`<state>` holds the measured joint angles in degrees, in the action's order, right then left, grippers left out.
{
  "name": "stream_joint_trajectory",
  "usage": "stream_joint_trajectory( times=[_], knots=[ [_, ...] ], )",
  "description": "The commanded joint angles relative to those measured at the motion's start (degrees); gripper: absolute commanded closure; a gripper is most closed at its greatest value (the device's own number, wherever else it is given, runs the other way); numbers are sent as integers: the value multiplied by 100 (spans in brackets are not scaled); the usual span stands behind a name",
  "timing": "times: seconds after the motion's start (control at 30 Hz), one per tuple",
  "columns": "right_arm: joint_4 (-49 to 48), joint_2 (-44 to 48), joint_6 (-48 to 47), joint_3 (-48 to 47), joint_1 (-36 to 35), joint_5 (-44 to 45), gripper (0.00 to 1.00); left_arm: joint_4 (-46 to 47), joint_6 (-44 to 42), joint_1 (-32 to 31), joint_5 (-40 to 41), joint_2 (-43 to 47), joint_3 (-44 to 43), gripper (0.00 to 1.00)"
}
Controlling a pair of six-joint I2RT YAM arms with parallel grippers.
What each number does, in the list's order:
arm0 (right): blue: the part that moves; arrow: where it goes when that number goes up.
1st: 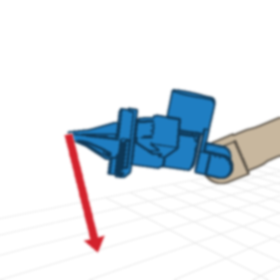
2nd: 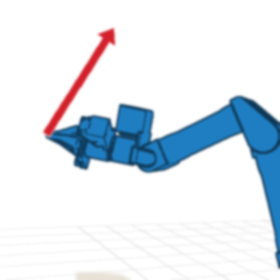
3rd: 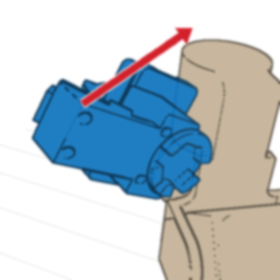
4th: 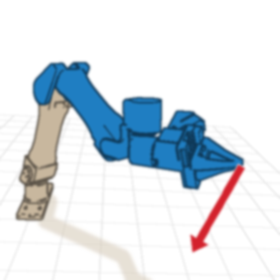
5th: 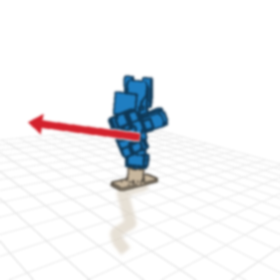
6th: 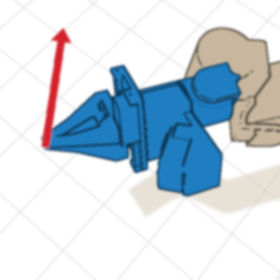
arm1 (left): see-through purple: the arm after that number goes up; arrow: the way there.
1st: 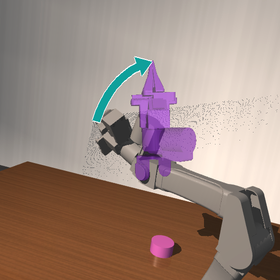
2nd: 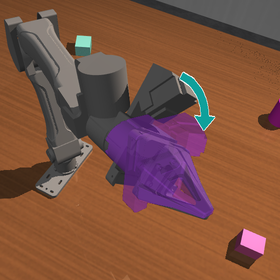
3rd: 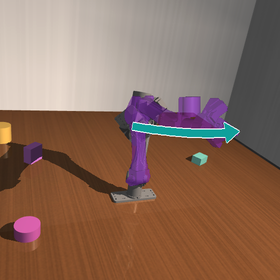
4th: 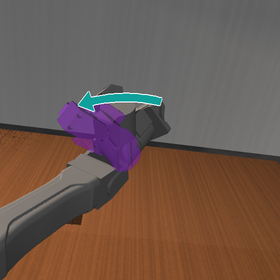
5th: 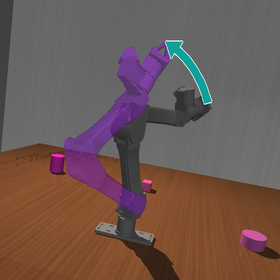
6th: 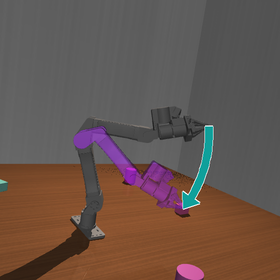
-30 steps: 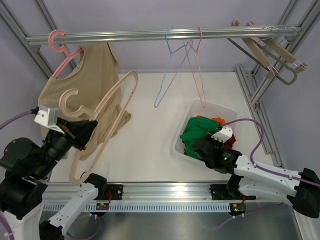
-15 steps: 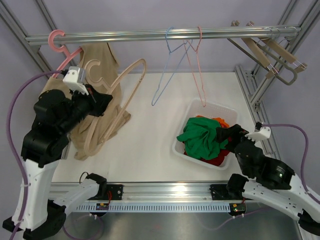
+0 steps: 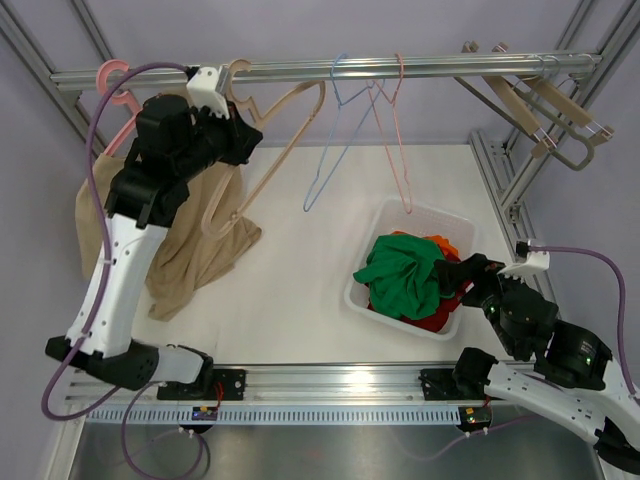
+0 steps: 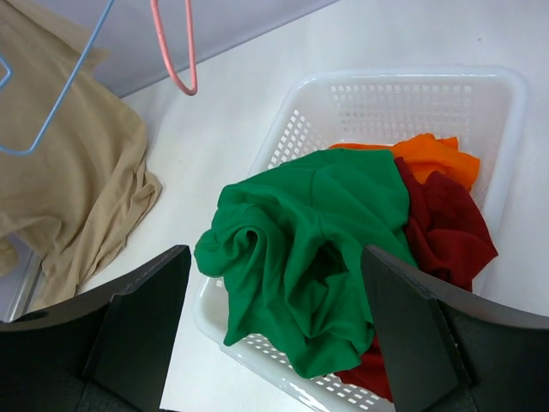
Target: Remove the t-shirt from the hanger
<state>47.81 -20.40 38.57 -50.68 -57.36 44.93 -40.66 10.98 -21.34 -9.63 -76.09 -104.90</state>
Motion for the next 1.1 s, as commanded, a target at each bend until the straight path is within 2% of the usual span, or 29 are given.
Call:
stream_joint_trajectory(
  times=[0.0,0.43,0.8,1.07],
  knots=[
    [-685,80,-437,171,23,-440,12,463,-123,-19,-224,-483,-644,100],
    [-1397,-306,-772,163,23,-1179,13,445,-263,-19,-223,-1961,-1814,100],
    [-1705,-429,-772,225,23,-1408,14,454,-483,-89,-118,-1840,-1024,100],
    [-1828,-473,-737,269,15,-1575,14,340,-588,-168,312,-1619,-699,100]
  ],
)
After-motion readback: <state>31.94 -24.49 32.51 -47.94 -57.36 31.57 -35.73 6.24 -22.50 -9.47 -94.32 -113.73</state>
